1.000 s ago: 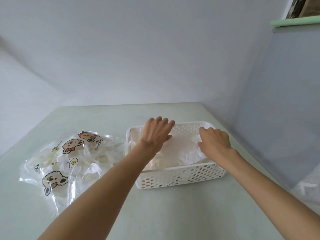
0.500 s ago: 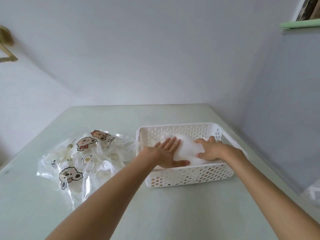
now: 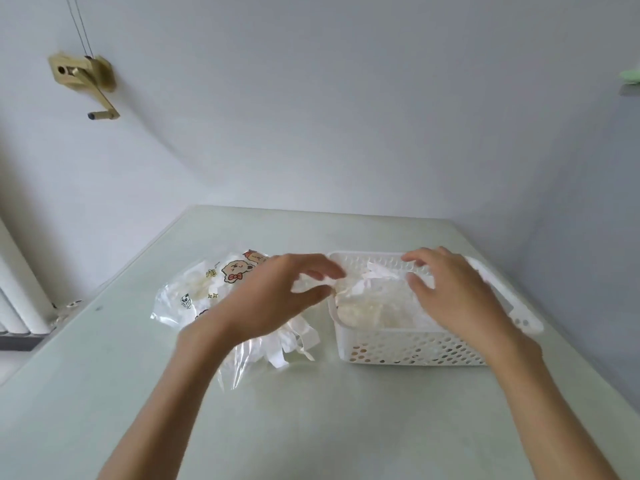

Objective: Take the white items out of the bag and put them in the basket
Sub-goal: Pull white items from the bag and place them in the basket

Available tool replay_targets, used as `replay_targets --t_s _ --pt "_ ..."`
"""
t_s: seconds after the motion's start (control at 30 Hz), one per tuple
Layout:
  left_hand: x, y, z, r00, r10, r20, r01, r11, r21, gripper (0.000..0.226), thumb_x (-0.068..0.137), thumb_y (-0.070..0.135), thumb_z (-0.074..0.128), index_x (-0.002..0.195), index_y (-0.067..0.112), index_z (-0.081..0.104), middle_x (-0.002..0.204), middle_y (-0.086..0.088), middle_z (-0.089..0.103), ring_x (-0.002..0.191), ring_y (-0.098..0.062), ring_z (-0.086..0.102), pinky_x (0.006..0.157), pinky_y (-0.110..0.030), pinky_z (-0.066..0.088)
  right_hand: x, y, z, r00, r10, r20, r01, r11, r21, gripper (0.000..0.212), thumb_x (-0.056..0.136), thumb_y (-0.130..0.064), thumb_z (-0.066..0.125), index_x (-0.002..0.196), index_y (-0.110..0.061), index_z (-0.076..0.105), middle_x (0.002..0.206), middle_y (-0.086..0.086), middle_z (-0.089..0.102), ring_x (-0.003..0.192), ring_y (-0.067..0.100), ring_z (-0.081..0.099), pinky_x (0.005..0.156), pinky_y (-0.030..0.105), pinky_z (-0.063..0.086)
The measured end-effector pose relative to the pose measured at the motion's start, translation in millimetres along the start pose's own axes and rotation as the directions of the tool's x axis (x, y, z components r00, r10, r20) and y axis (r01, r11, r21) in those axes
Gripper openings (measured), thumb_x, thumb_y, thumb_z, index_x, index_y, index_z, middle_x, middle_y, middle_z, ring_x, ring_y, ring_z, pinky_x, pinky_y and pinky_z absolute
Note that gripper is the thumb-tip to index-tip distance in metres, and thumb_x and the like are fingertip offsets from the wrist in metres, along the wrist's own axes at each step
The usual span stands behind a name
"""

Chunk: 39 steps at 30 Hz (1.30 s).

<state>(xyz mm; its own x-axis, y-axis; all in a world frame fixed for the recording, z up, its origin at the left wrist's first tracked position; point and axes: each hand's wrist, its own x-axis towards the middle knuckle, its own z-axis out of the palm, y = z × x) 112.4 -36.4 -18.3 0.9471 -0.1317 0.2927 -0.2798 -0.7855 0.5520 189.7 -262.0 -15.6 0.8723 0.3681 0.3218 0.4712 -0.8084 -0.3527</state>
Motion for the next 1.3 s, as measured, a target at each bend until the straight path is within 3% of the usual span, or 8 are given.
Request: replay_targets --t_s 0.13,0.23,0.37,0.47,0.63,1.03,1.17,1.3 --pt "-27.2 -37.2 -28.5 0.973 -0.157 0.171 0.142 0.985 0.098 0.025 0.082 0.028 0.074 0.097 0.046 0.065 0.114 0.027 0.06 0.111 0.013 0.048 0.099 -0.024 0.038 -30.6 -69.7 26.9 0.975 -0.217 0.039 0.208 0.966 0.156 0.017 0.09 -0.044 0.056 0.092 -0.032 0.068 0.089 -0.013 0.06 0.089 0.006 0.048 0.072 0.023 0.034" --pt "-31.2 -52.0 -32.4 0.893 -0.301 0.334 0.222 0.941 0.254 0.053 0.079 0.029 0.076 0.123 0.047 0.051 0.144 0.022 0.037 0.136 -0.002 0.03 0.112 -0.027 0.026 -29.5 -93.4 58.2 0.959 -0.269 0.092 0.268 0.963 0.023 0.035 0.086 -0.059 0.055 0.104 -0.031 0.067 0.093 -0.012 0.055 0.094 0.008 0.043 0.078 0.024 0.029" --pt "-35.5 -64.7 -28.6 0.852 -0.342 0.396 0.242 0.928 0.282 0.063 0.083 0.056 0.063 0.138 0.049 0.034 0.153 0.027 0.016 0.144 0.001 0.009 0.118 -0.033 0.017 -19.1 -94.9 88.7 0.951 -0.305 0.055 0.309 0.948 -0.076 0.029 0.094 -0.044 0.053 0.11 -0.025 0.068 0.105 -0.005 0.059 0.104 0.018 0.046 0.087 0.026 0.031" --pt "-35.3 -65.1 -31.4 0.886 -0.343 0.311 0.299 0.937 0.181 0.065 0.068 0.082 0.047 0.125 0.051 0.042 0.14 0.028 0.034 0.134 -0.001 0.032 0.108 -0.031 0.034 -10.2 -88.4 86.7 0.96 -0.257 -0.107 0.277 0.922 0.27 0.014 0.092 -0.031 0.061 0.088 -0.021 0.071 0.088 -0.01 0.063 0.088 0.01 0.054 0.077 0.022 0.038" --pt "-26.5 -63.8 -18.0 0.96 -0.267 0.082 0.242 0.941 0.239 0.04 0.087 0.045 0.063 0.122 0.042 0.044 0.129 0.021 0.04 0.117 -0.003 0.044 0.082 -0.027 0.038 -8.3 -84.8 75.2 0.975 -0.171 -0.139 0.22 0.801 0.557 0.016 0.093 -0.021 0.061 0.077 -0.022 0.066 0.072 -0.017 0.066 0.076 -0.006 0.062 0.067 0.007 0.041" --pt "-28.4 -79.3 -29.3 0.941 -0.338 0.001 0.333 0.927 0.173 0.056 0.082 0.027 0.068 0.127 0.049 0.043 0.13 0.022 0.049 0.12 -0.004 0.048 0.069 -0.025 0.045 4.7 -75.2 51.7 0.962 -0.178 -0.208 0.263 0.808 0.528 0.018 0.093 -0.018 0.06 0.076 -0.016 0.066 0.07 -0.01 0.067 0.072 0.004 0.065 0.067 0.016 0.046" --pt "-27.7 -77.4 -28.0 0.944 -0.327 0.045 0.322 0.943 0.081 0.05 0.08 0.029 0.072 0.121 0.048 0.05 0.125 0.02 0.052 0.118 -0.002 0.05 0.093 -0.033 0.045 17.1 -73.2 39.5 0.965 -0.151 -0.216 0.25 0.787 0.564 0.015 0.093 -0.017 0.06 0.08 -0.014 0.067 0.075 -0.006 0.07 0.074 0.002 0.067 0.071 0.022 0.051" --pt "-26.7 -75.7 -23.9 0.94 -0.338 0.053 0.331 0.937 0.114 0.047 0.077 0.034 0.075 0.115 0.048 0.052 0.122 0.023 0.051 0.115 -0.002 0.05 0.092 -0.03 0.042 24.2 -74.3 29.1 0.957 -0.131 -0.261 0.262 0.776 0.573 0.015 0.094 -0.02 0.058 0.081 -0.017 0.064 0.073 -0.008 0.065 0.072 0.006 0.064 0.073 0.025 0.05"
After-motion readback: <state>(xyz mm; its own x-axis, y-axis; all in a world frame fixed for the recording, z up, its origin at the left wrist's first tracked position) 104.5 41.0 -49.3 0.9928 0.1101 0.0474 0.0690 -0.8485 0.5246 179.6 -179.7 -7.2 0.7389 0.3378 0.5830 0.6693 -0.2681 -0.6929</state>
